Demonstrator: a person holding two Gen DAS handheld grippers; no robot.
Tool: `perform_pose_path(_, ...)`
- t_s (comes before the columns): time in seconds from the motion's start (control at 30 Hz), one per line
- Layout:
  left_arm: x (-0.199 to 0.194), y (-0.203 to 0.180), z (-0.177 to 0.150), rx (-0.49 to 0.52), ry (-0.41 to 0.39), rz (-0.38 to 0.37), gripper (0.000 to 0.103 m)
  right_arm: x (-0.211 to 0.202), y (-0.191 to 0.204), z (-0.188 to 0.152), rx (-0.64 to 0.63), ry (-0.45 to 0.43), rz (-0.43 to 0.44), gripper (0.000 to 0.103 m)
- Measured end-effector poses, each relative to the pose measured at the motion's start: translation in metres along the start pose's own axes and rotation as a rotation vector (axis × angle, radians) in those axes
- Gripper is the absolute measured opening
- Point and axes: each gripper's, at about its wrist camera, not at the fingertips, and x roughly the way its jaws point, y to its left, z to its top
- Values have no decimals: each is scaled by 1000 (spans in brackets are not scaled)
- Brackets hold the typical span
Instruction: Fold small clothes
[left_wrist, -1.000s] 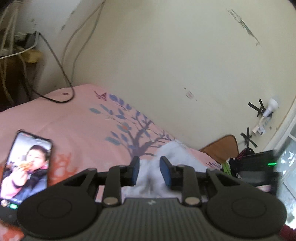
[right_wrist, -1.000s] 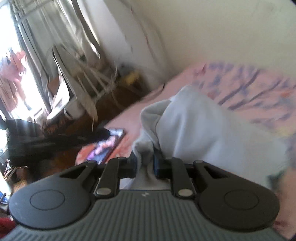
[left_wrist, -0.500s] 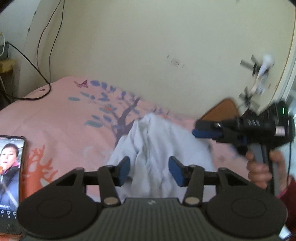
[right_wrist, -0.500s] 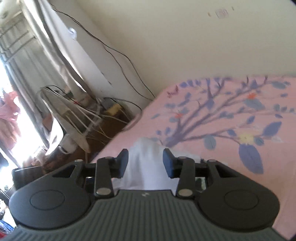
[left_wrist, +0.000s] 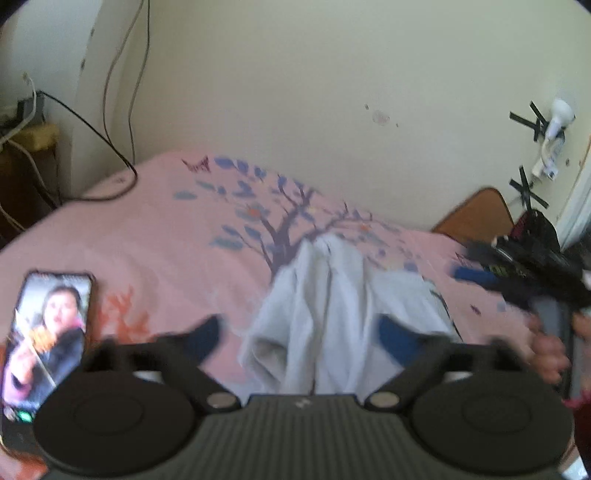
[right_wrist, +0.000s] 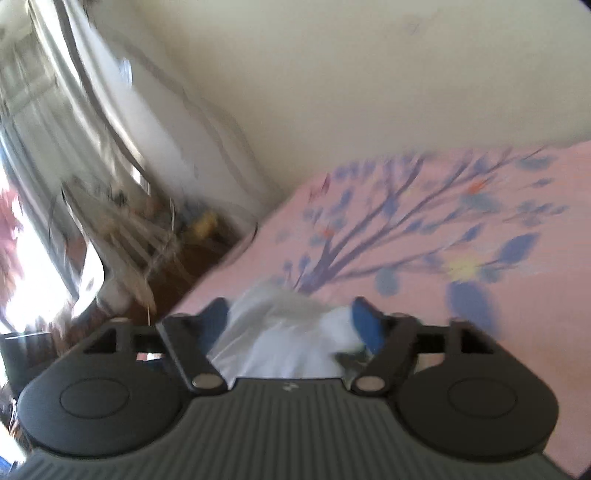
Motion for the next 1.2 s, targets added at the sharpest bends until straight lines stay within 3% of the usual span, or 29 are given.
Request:
perform_pose_path(0.07, 6, 3, 8, -4, 26, -22, 102, -24, -10, -7, 32, -17, -28, 82)
perform_pose_path(0.17, 22, 12, 16, -36, 80, -67, 103, -47, -28, -27, 118, 30, -19, 84)
perform_pose_path(0.4, 51, 24, 13, -108, 197, -152, 103, -39, -22, -68, 120, 146, -9, 84)
perform_pose_path(0.53, 54, 18, 8, -76, 218, -161, 103, -24, -19, -69, 110, 173, 13, 84)
perform_pose_path(0.73, 68, 14, -1, -123, 242, -186, 103, 2, -11, -62, 93, 185, 44, 85)
perform_pose_path(0.93, 76, -2, -5, -47, 204, -160, 102, 22, -13, -56, 88, 141, 52, 87)
perform_pose_path(0.97, 78, -5, -6, -31, 193, -150, 96, 25, -16, -55, 92, 135, 48, 79)
perform_pose_path(1.0, 79, -8, -6, -13, 183, -133, 80, 29, -18, -53, 84, 131, 33, 71)
perform_pose_path(1.03, 81, -10, -4, 6, 179, -114, 74, 34, -20, -50, 72, 134, 12, 56)
perform_pose_path(1.07, 84, -10, 0, 3, 188, -121, 60, 38, -23, -45, 85, 142, 4, 44)
perform_pose_path(1.13, 88, -12, 13, -9, 189, -129, 46, 44, -26, -32, 122, 140, 32, 32)
perform_pose_path(1.2, 92, -19, 34, 44, 157, -84, 38, 49, -12, -11, 32, 108, 24, 29)
